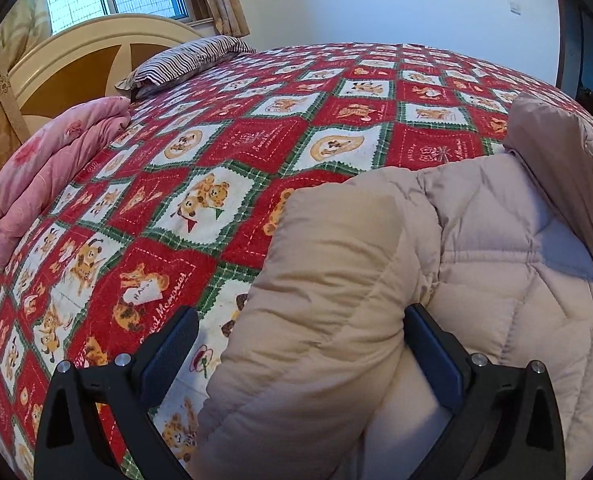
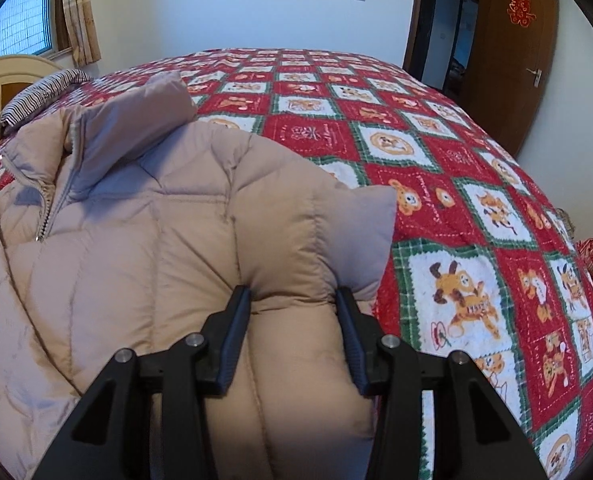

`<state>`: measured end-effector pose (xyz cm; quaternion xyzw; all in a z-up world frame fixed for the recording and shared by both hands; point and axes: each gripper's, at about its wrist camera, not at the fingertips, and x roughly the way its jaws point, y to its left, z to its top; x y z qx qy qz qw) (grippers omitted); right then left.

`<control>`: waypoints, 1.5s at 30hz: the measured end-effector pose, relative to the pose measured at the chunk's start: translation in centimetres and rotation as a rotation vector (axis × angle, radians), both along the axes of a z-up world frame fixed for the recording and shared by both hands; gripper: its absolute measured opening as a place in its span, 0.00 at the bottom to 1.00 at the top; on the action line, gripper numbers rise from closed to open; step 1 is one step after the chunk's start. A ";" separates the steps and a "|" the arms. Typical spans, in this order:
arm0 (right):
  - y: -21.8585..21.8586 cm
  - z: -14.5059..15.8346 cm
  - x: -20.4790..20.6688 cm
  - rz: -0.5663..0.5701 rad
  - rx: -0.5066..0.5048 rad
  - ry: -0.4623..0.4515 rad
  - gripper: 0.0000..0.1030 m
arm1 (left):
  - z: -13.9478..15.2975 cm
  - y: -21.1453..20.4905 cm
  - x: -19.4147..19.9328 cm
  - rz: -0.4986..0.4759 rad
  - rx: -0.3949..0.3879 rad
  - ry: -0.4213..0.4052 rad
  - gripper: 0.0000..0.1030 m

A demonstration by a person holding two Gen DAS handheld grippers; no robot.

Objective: Fold large clothes

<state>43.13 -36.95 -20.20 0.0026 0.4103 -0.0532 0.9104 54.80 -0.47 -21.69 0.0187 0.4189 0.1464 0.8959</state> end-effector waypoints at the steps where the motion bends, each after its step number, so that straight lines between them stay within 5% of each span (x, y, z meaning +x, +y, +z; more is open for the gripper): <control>1: 0.0 0.0 0.0 0.000 0.001 0.000 0.46 | 0.0 0.0 0.0 0.000 -0.002 0.000 0.99; 13: 0.6 -0.1 0.2 -0.008 -0.068 0.008 0.46 | 0.0 0.0 -0.1 -0.001 -0.002 0.005 0.99; 20: 0.9 -0.1 0.2 -0.010 -0.088 0.009 0.48 | 0.3 2.2 0.2 -0.019 -0.176 0.094 0.99; 22: 0.8 0.1 0.2 -0.017 -0.091 0.020 0.52 | 1.6 2.2 -0.1 -0.024 -0.184 0.101 0.99; 26: -0.7 1.7 -0.2 0.004 0.006 0.048 0.72 | 6.4 1.0 -0.8 -0.102 -0.188 -0.040 0.99; 34: -0.7 7.9 2.6 0.056 0.105 -0.090 0.86 | 11.6 -5.4 4.8 -0.264 -0.162 -0.115 0.99; 39: 2.0 9.4 7.6 0.149 0.106 -0.081 0.87 | 11.2 -7.8 9.5 -0.302 -0.146 -0.074 0.99; 45: 4.5 7.9 13.1 0.184 0.025 0.005 0.88 | 6.7 -10.2 13.3 -0.350 -0.090 0.028 0.99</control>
